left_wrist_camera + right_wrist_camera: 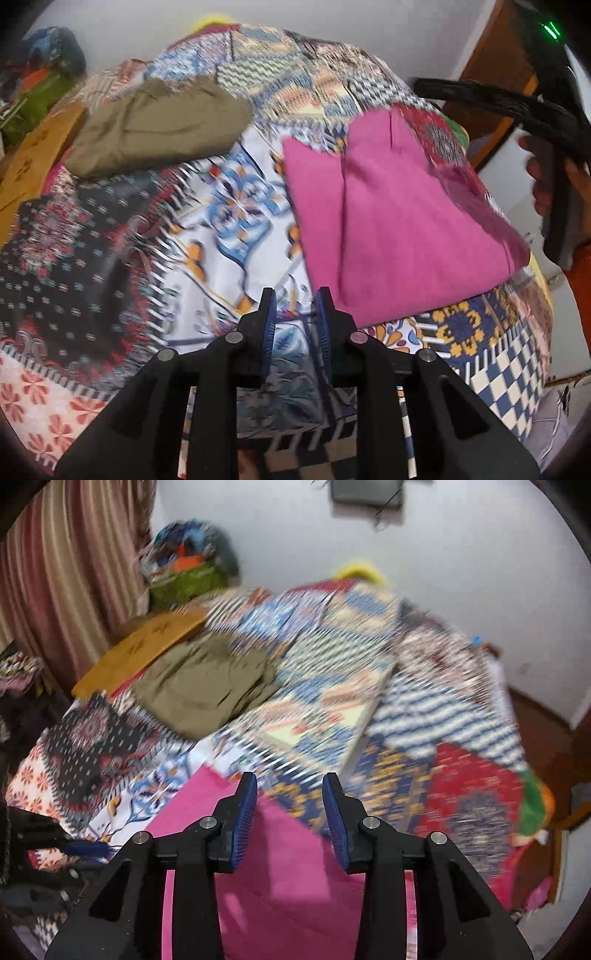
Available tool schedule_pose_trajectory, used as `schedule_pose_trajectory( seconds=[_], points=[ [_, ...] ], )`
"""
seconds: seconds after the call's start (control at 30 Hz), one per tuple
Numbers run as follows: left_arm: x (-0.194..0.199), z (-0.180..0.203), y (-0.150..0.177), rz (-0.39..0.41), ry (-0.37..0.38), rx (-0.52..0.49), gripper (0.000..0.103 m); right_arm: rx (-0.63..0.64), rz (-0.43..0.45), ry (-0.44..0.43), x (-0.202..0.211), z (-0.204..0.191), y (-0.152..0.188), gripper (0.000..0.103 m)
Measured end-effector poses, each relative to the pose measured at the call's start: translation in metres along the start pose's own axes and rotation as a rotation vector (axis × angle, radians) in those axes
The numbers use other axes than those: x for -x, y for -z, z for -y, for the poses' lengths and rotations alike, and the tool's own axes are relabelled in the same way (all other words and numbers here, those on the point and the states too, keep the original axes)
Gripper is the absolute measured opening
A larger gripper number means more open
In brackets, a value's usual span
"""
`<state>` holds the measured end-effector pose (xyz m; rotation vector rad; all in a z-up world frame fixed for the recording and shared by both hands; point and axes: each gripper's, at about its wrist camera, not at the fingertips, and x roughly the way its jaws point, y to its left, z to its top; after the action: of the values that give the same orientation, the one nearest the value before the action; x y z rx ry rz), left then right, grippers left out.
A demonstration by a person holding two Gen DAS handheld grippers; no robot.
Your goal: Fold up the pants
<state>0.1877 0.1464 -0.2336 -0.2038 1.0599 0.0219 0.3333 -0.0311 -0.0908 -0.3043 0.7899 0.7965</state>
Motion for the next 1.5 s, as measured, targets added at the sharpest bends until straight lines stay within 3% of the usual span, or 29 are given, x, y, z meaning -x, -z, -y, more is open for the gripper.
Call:
schedule_pose_trajectory(
  seconds=[0.2, 0.27, 0.4, 0.5, 0.6, 0.7, 0.83, 0.93, 1.0, 1.07, 1.17, 1.23, 1.3, 1.33, 1.4, 1.5],
  points=[
    [0.04, 0.025, -0.037, 0.146, 0.052, -0.047, 0.022, -0.079, 0.025, 0.037, 0.042, 0.036, 0.017, 0.035],
    [0.038, 0.039, -0.051, 0.156, 0.087, -0.078, 0.022, -0.12, 0.006, 0.026, 0.044, 0.044, 0.03, 0.035],
    [0.012, 0.075, -0.073, 0.101, 0.192, -0.138, 0.022, -0.214, -0.06, -0.068, 0.034, 0.052, 0.059, 0.035],
    [-0.018, 0.094, -0.084, 0.027, 0.242, -0.17, 0.022, -0.207, -0.146, -0.149, 0.008, 0.04, 0.077, 0.035],
    [-0.053, 0.093, -0.089, -0.04, 0.191, -0.153, 0.018, -0.202, -0.217, -0.192, -0.018, 0.037, 0.091, 0.035],
    [-0.07, 0.076, -0.089, -0.074, 0.191, -0.104, 0.006, -0.235, -0.208, -0.216, -0.028, 0.046, 0.096, 0.032],
    [-0.07, 0.058, -0.089, -0.077, 0.226, -0.049, 0.004, -0.272, -0.209, -0.231, -0.023, 0.057, 0.095, 0.031],
    [-0.058, 0.055, -0.089, -0.051, 0.191, -0.056, 0.004, -0.273, -0.213, -0.226, -0.009, 0.062, 0.101, 0.032],
    [-0.047, 0.051, -0.087, -0.032, 0.179, -0.054, 0.011, -0.271, -0.22, -0.176, 0.004, 0.065, 0.106, 0.034],
    [-0.031, 0.045, -0.085, 0.011, 0.133, -0.06, 0.034, -0.269, -0.216, -0.133, 0.017, 0.068, 0.111, 0.034],
    [-0.009, 0.033, -0.083, 0.062, 0.104, -0.043, 0.054, -0.285, -0.185, -0.085, 0.038, 0.074, 0.112, 0.037],
    [-0.002, 0.026, -0.082, 0.08, 0.092, -0.029, 0.065, -0.307, -0.151, -0.062, 0.051, 0.075, 0.112, 0.047],
    [0.006, 0.018, -0.077, 0.086, 0.08, -0.007, 0.081, -0.327, -0.118, -0.043, 0.058, 0.074, 0.113, 0.07],
    [0.006, 0.014, -0.074, 0.082, 0.082, 0.012, 0.088, -0.334, -0.112, -0.039, 0.059, 0.072, 0.113, 0.072],
    [0.005, 0.01, -0.069, 0.066, 0.091, 0.039, 0.09, -0.35, -0.115, -0.041, 0.055, 0.069, 0.115, 0.078],
    [-0.005, 0.009, -0.06, 0.022, 0.102, 0.063, 0.09, -0.391, -0.143, -0.061, 0.043, 0.065, 0.122, 0.078]
  ],
)
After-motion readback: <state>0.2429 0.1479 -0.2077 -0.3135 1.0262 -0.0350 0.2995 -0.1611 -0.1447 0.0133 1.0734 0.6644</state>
